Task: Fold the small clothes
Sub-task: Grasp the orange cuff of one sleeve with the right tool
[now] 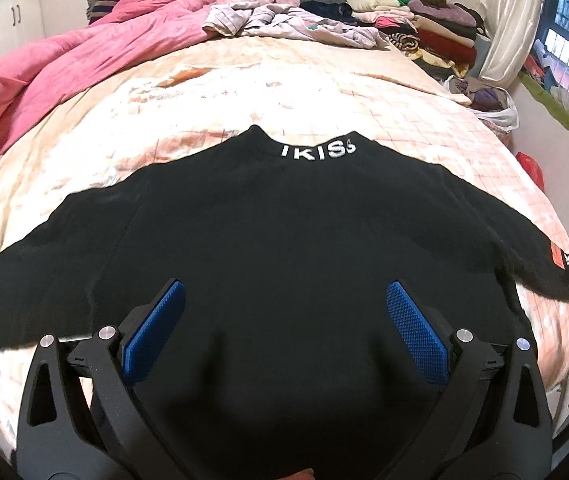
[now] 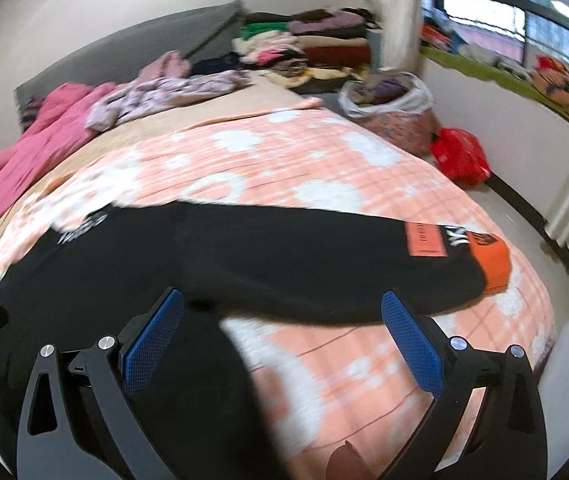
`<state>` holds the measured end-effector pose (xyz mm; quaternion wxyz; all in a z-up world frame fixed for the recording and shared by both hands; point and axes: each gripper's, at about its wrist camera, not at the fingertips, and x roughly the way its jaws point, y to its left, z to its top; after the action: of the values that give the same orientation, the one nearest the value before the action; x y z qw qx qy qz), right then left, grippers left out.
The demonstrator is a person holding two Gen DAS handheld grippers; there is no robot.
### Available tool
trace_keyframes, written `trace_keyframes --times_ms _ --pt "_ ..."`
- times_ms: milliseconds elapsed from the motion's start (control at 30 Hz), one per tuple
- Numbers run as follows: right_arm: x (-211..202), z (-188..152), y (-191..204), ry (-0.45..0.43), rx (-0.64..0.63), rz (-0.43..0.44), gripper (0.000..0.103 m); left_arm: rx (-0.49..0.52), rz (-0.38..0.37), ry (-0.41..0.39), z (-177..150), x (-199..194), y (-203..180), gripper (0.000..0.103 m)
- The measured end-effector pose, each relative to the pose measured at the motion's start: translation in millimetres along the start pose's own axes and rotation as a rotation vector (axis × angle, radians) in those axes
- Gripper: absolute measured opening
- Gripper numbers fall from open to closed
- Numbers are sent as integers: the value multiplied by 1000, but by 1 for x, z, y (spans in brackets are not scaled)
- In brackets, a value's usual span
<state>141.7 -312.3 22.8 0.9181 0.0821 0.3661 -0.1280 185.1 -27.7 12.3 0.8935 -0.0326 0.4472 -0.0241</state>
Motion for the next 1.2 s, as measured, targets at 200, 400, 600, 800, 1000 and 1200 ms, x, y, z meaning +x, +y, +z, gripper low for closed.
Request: trace_keyframes --times_ms 200,400,600,800,1000,1200 --pt "22 5 -59 32 138 -100 99 0 5 9 14 19 -1 95" --pt "40 -3 -119 69 268 -195 99 -8 -5 20 23 40 -4 95" --pt "63 -13 -168 118 422 -181 99 -21 -6 20 31 56 -6 95" --pt "87 -8 -194 114 529 -119 99 -22 6 20 37 66 -6 95" --pt "93 5 -209 67 617 -31 35 -38 -1 27 48 70 -2 95" --pt "69 18 -196 -28 565 84 18 -23 -15 12 58 69 -3 95"
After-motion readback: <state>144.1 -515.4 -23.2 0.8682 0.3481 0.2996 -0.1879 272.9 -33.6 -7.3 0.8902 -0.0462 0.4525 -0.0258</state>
